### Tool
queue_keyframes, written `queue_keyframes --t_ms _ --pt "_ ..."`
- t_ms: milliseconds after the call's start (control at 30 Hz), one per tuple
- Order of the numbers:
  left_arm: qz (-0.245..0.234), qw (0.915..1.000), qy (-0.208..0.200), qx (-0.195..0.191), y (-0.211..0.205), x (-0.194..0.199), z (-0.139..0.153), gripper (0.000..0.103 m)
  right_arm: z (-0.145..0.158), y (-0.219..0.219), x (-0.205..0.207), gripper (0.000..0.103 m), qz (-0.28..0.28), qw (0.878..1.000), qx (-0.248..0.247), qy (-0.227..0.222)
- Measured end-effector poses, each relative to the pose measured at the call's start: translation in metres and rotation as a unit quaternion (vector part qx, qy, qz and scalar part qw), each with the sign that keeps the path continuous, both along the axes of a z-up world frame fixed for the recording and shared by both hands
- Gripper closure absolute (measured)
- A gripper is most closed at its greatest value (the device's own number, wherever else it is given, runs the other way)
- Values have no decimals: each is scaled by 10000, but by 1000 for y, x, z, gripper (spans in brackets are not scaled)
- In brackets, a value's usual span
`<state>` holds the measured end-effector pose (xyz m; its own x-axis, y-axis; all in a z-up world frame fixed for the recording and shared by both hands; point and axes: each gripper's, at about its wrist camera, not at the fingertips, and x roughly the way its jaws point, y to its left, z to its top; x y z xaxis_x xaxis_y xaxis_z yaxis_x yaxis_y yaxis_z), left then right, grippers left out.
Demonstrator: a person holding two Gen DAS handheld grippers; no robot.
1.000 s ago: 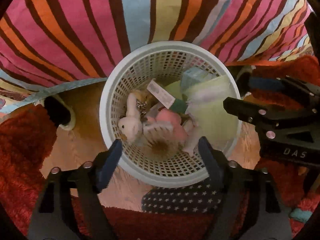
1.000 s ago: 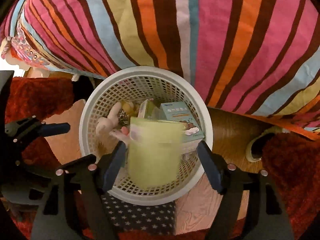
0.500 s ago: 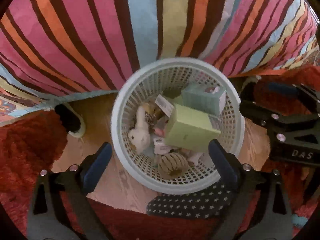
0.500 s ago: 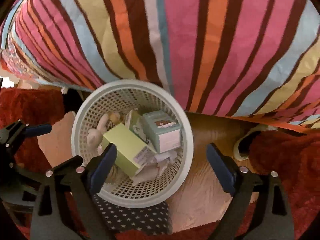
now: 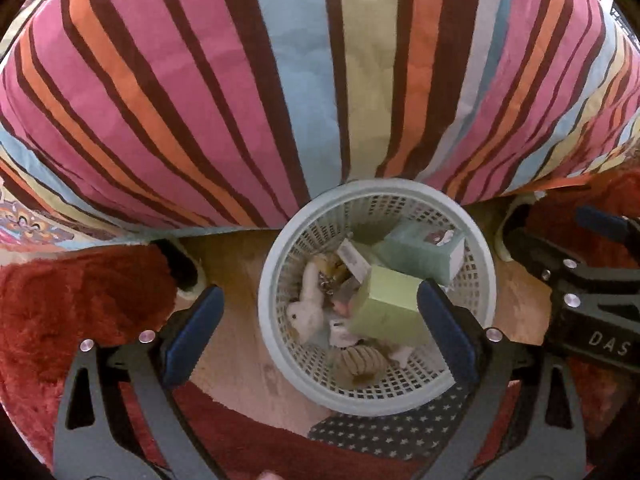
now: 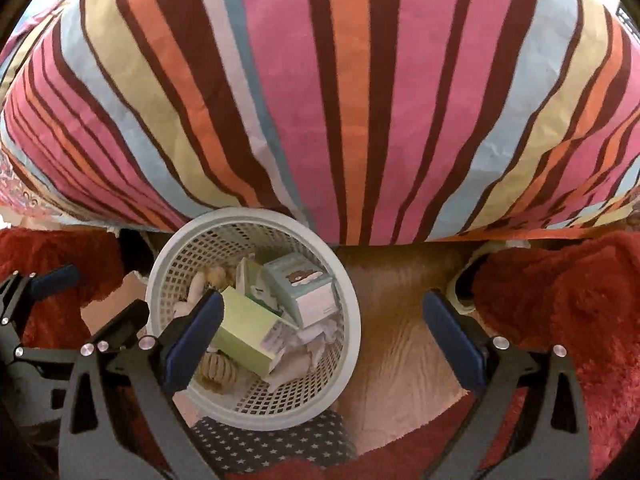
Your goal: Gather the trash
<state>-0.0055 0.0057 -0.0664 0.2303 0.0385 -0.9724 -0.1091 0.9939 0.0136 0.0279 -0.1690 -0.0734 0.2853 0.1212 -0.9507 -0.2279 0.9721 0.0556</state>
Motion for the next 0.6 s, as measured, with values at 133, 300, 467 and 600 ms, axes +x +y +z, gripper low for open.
queue_keyframes --t_ms 133,300,467,600 --pt "196 9997 -51 -160 4 1 4 8 2 -3 2 7 -147 9999 67 7" --pt "263 9994 -235 24 5 2 13 8 10 -6 1 7 -293 9994 -57 -172" --pt "505 9977 -436 143 13 3 23 8 16 -11 -1 7 -378 9986 -235 -294" --pt "652 9968 -461 -7 21 4 29 8 9 -7 -5 7 -272 9992 -264 -135"
